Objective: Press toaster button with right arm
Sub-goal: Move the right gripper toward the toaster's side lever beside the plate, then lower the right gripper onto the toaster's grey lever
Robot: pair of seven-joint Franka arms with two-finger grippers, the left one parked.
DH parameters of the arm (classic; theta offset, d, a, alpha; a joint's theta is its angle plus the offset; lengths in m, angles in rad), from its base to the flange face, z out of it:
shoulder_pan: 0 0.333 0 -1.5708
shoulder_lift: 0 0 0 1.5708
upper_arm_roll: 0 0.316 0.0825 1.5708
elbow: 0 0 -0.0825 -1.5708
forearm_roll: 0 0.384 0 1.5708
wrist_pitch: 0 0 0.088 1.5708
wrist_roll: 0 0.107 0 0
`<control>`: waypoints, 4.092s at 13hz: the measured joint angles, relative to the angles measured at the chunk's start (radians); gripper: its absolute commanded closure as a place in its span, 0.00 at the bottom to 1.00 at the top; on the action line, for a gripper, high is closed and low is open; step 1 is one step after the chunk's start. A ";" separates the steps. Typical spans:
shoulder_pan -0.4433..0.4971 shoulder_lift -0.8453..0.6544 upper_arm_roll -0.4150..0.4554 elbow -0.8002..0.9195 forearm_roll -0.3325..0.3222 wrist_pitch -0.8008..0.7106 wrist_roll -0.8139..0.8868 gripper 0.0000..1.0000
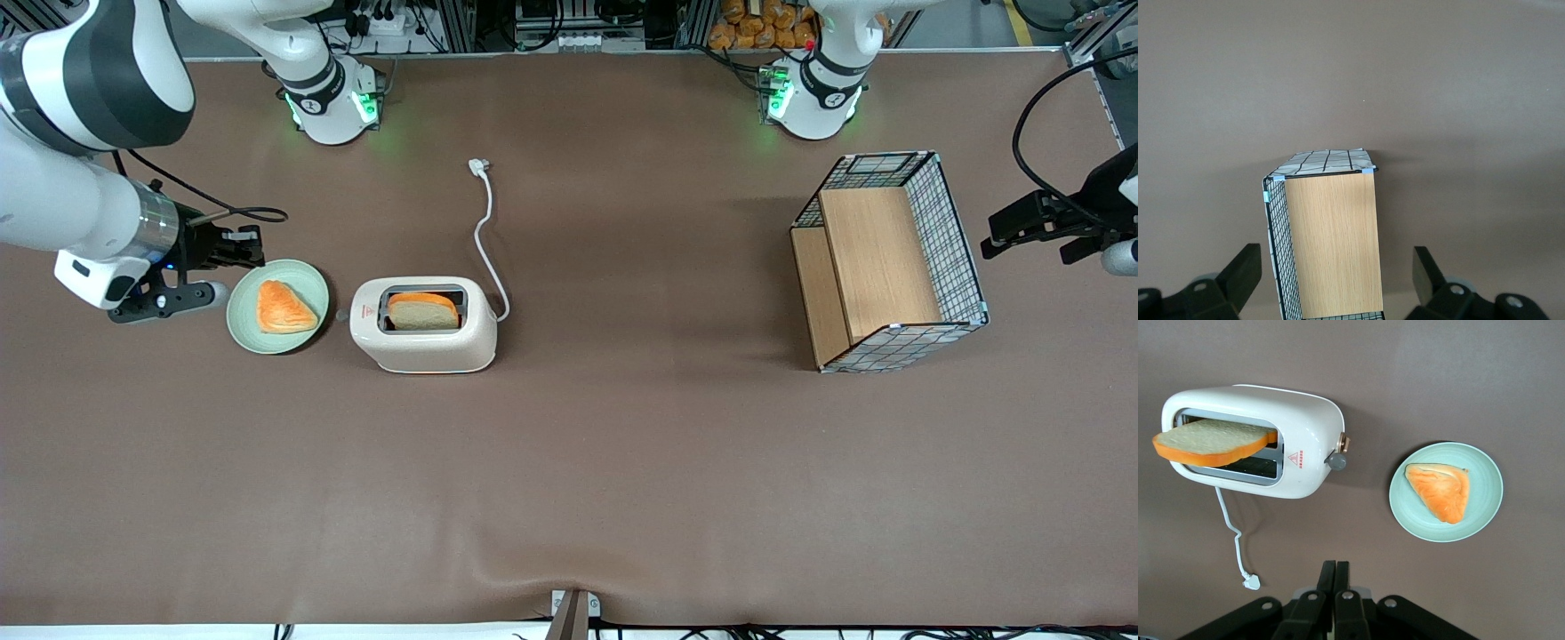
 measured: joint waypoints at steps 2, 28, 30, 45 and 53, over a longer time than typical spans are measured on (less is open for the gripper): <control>0.000 0.000 -0.001 -0.021 0.000 0.027 0.000 1.00; 0.083 -0.003 0.003 -0.281 -0.028 0.360 -0.001 1.00; 0.089 -0.002 0.003 -0.288 -0.030 0.373 -0.001 1.00; 0.042 0.088 -0.011 -0.354 0.071 0.535 0.067 1.00; 0.063 0.112 -0.002 -0.355 0.072 0.536 0.069 1.00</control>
